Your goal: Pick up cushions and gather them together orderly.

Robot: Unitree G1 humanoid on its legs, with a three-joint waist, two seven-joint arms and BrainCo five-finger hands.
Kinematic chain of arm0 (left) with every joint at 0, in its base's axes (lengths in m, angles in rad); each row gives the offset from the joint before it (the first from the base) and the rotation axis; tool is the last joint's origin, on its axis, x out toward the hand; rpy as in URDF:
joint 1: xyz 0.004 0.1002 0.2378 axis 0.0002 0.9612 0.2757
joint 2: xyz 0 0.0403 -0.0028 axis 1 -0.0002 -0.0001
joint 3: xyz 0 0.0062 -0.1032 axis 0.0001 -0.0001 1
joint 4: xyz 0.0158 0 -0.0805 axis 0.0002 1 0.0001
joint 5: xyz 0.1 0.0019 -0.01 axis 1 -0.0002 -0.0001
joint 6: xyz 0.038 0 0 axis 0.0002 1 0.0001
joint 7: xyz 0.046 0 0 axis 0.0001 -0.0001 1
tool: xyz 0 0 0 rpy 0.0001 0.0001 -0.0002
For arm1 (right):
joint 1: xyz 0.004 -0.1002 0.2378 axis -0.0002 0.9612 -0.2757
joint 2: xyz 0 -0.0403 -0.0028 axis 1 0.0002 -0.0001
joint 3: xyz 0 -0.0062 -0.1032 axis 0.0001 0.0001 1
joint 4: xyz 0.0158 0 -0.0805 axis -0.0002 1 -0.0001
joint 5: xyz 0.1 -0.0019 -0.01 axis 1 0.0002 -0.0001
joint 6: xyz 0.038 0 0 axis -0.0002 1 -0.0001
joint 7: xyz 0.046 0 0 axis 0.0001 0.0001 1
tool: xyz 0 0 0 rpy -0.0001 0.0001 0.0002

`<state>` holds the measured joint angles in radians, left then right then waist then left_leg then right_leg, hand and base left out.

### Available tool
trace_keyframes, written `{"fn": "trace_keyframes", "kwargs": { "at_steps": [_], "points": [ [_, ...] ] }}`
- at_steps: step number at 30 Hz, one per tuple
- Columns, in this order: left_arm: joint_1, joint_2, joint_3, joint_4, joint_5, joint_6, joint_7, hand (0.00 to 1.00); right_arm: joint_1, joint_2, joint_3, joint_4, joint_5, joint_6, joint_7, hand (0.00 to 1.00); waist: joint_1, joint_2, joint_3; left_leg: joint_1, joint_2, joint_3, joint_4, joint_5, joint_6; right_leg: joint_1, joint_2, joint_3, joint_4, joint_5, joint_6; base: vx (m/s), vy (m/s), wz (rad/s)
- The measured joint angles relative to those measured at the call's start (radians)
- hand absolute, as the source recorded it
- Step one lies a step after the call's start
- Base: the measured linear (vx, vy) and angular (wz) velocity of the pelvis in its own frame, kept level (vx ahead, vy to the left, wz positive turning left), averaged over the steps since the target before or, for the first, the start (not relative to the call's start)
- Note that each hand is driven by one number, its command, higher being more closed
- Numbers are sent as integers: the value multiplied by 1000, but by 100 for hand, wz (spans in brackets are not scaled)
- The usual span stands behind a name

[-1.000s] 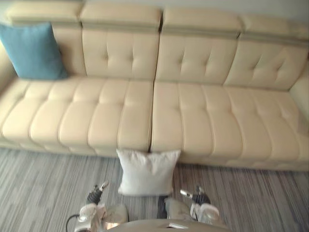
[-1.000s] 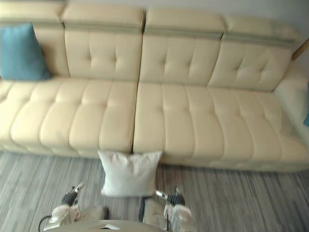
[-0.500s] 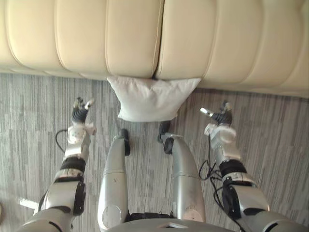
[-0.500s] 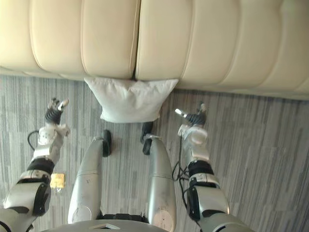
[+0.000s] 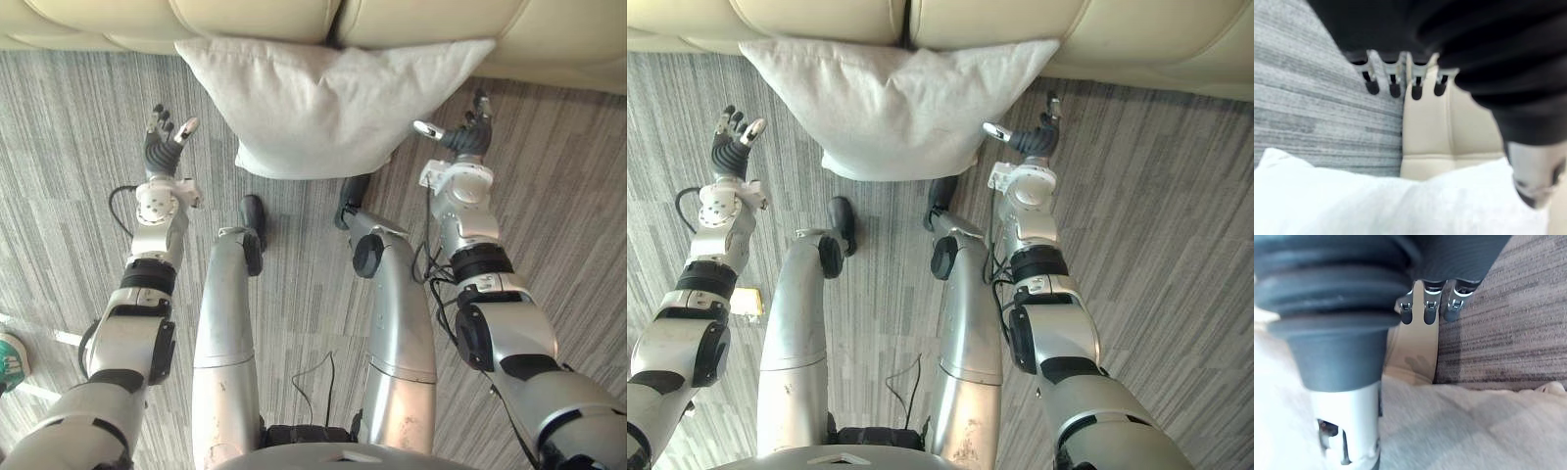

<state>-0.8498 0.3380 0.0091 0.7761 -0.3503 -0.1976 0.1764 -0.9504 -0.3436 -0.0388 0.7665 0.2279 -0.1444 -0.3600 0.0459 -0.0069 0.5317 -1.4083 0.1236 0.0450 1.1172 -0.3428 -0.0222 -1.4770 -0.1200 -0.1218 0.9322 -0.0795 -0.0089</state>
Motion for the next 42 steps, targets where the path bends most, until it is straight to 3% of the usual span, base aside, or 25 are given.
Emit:
{"fn": "trace_keyframes", "kwargs": {
  "at_steps": [7,8,9,17,26,30,36,37,38,39,42],
  "points": [
    [-87,-63,-120,-51,10,-11,46,0,-97,72,108,-4,3,-4,-49,0,-5,0,0,-83,-2,-8,6,13,-8,-87,-3,-2,22,4,-9,-67,-4,6],
    [-116,-81,-135,-57,12,-10,67,0,-112,80,108,-5,6,-7,-66,100,-9,0,0,-90,-5,-8,-4,20,-11,-95,-6,-2,19,6,-11,-51,4,11],
    [-127,-87,-141,-58,13,-10,78,100,-118,84,108,-6,13,-9,-68,100,-10,0,0,-92,-5,-8,-7,22,-12,-98,-6,-2,16,7,-13,-53,6,9],
    [-148,-112,-134,-135,8,4,210,100,-108,151,93,-148,139,-16,-152,100,-18,0,0,-95,-4,-15,-24,34,-25,-100,-3,-15,5,20,-35,-10,1,1],
    [-80,-108,-111,-255,-12,4,239,100,-2,188,73,-341,162,-16,-174,100,-20,0,-1,-61,19,-16,36,32,-25,-58,17,-7,21,20,-32,-50,9,-9],
    [38,-136,-110,-383,-11,-2,238,100,103,229,75,-472,154,-22,-172,100,-25,0,-2,79,40,-13,-17,26,-26,91,28,-33,-54,21,-31,-73,-19,-20],
    [216,-206,-120,-565,-5,-45,237,100,264,240,96,-665,43,-52,-122,100,-38,-1,-23,335,47,9,-136,39,-35,330,40,-41,-156,34,-19,24,-54,-4],
    [247,-221,-130,-572,-1,-46,236,100,303,243,98,-680,29,-59,-110,100,-37,-1,-27,409,48,16,-160,30,-39,399,38,-47,-167,24,-30,72,-47,1],
    [272,-233,-132,-578,2,-48,234,100,328,247,100,-681,15,-64,-105,100,-39,-2,-48,431,48,16,-171,30,-39,419,38,-48,-173,20,-30,112,-55,1],
    [341,-253,-141,-615,3,-49,233,100,385,254,112,-693,-2,-75,-99,100,-45,-4,-116,457,48,18,-195,26,-43,441,38,-52,-189,15,-30,180,-46,1],
    [464,-281,-173,-702,2,-62,219,100,521,256,122,-784,-43,-82,-74,100,-41,-3,-149,637,46,37,-276,21,-50,608,41,-58,-249,12,-35,151,-12,-1]
  ]
}}
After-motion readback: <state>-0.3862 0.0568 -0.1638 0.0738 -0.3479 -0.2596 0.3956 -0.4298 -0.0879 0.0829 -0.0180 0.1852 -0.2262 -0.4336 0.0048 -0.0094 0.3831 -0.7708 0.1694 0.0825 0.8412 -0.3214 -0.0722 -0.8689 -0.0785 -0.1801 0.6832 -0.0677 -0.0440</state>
